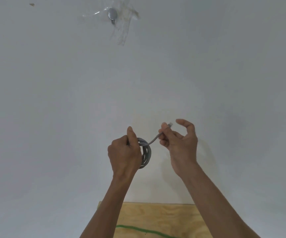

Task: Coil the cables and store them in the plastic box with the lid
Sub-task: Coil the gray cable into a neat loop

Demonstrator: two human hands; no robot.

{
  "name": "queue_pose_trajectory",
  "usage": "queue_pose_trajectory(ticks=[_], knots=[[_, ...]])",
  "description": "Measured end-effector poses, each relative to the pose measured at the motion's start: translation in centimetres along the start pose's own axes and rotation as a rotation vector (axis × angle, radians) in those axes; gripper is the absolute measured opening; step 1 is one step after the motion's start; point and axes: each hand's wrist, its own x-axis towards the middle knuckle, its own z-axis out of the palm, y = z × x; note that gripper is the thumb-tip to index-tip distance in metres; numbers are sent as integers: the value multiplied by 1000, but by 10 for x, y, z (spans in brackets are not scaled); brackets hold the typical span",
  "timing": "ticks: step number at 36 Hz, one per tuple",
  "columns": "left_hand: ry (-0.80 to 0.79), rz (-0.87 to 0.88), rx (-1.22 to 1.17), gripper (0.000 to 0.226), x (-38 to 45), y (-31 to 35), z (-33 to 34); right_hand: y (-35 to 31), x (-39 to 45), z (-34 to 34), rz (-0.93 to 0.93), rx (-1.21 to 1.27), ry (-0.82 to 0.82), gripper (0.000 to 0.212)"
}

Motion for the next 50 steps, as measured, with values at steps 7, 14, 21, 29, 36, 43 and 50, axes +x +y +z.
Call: queue_pose_trajectory(ticks=[7, 14, 21, 29, 36, 43, 50], knots=[[-7, -168, -176, 66, -12, 5, 5, 37, -14, -7, -38, -290, -217, 24], [39, -175, -143, 66, -4, -1, 2, 36, -22, -14, 117, -297, -506, 41], [3, -140, -36, 66, -10, -3, 4, 36, -24, -6, 71, -481, -432, 22], [-41, -57, 21, 68, -9, -4, 4, 30, -30, -3, 115, -289, -368, 31], [-123, -88, -93, 68, -11, -3, 2, 27, -29, -5, 256, -182, -385, 35], [-140, -147, -132, 68, -11, -12, 0, 27, -26, -4, 259, -239, -373, 24], [-51, -109, -123, 63, -16, -13, 5, 38, -33, 13, 203, -157, -159, 21]])
